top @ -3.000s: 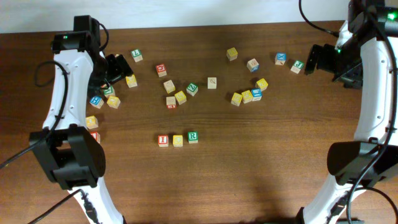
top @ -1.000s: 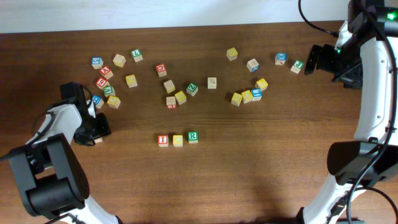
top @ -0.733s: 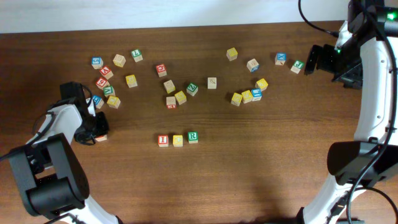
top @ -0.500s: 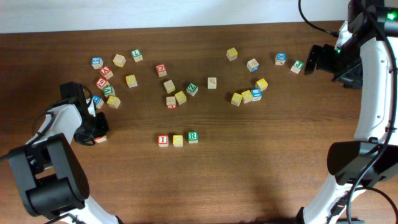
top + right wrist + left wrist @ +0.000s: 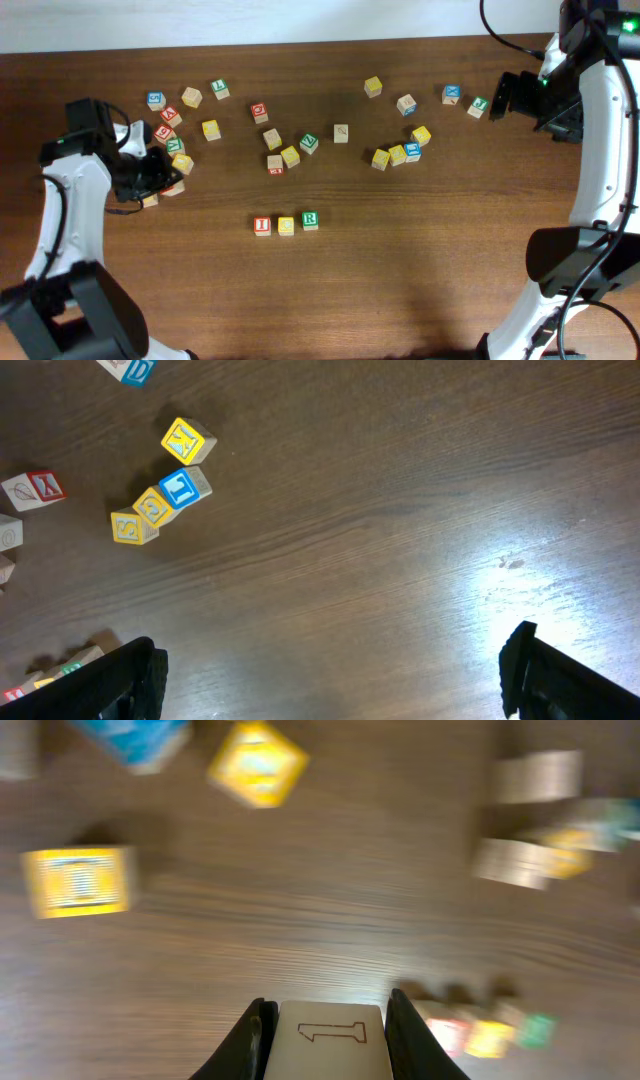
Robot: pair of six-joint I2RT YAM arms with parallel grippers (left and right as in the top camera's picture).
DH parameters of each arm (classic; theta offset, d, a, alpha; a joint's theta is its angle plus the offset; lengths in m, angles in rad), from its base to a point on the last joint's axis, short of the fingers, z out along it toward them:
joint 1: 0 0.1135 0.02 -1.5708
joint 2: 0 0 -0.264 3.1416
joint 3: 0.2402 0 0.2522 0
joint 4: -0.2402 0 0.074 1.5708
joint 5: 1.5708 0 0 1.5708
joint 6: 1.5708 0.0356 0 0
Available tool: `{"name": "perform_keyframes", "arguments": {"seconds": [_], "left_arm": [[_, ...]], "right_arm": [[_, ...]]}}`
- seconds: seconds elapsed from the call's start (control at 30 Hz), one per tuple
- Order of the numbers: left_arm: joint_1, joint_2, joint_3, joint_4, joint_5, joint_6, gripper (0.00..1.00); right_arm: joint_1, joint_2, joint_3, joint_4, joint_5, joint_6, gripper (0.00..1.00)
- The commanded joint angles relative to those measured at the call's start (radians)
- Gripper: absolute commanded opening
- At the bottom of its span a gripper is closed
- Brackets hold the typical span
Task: Spell out ICRA
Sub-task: 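Carry the red A block and set it right of the green R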
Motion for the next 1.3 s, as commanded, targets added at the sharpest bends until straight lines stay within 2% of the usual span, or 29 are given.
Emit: {"name": "perform_keyframes", "arguments": {"seconds": [0.0,0.1,0.2,0.3,0.37,0.5,0.63,0.7,0.8,0.9,0.97,1.0,1.03,1.27], "left_arm": [[-0.117,-0.042,0.015,-0.014,0.161,-0.074,0.09],[-0.310,-0.042,0.015,0.037,0.136,-0.228,0.06],[-0.502,-0.040,0.015,0.098,-0.019,-0.406,0.09],[-0.687,-0.027,0.015,0.138,-0.203,-0.513,0.10],[-0.782,-0.003,0.015,0.168,-0.270,-0.533,0.10],[-0.929,0.109,0.015,0.238,-0.309,-0.573,0.13],[-0.961,0.221,0.015,0.273,-0.335,-0.616,0.11],[-0.961,0.271,0.015,0.310,-0.338,-0.632,0.15],[-0.961,0.295,0.015,0.312,-0.349,-0.632,0.15],[-0.961,0.327,0.015,0.308,-0.380,-0.632,0.20],[-0.961,0.332,0.015,0.308,-0.380,-0.632,0.26],[-0.961,0.332,0.015,0.308,-0.380,-0.631,0.30],[-0.961,0.332,0.015,0.309,-0.380,-0.631,0.41],[-0.959,0.332,0.052,0.307,-0.380,-0.600,0.45]], "right_arm": [[-0.002,0.000,-0.003,-0.003,0.009,0.000,0.98],[-0.002,0.000,-0.003,-0.003,0.009,0.000,0.98],[-0.002,0.000,-0.003,-0.003,0.009,0.000,0.98],[-0.002,0.000,-0.003,-0.003,0.009,0.000,0.98],[-0.002,0.000,-0.003,-0.003,0.009,0.000,0.98],[-0.002,0.000,-0.003,-0.003,0.009,0.000,0.98],[-0.002,0.000,-0.003,-0.003,0.009,0.000,0.98],[-0.002,0.000,-0.003,-0.003,0.009,0.000,0.99],[-0.002,0.000,-0.003,-0.003,0.009,0.000,0.98],[-0.002,0.000,-0.003,-0.003,0.009,0.000,0.98],[-0.002,0.000,-0.003,-0.003,0.009,0.000,0.98],[-0.002,0.000,-0.003,-0.003,0.009,0.000,0.98],[-0.002,0.000,-0.003,-0.003,0.009,0.000,0.98],[-0.002,0.000,-0.003,-0.003,0.009,0.000,0.98]]}}
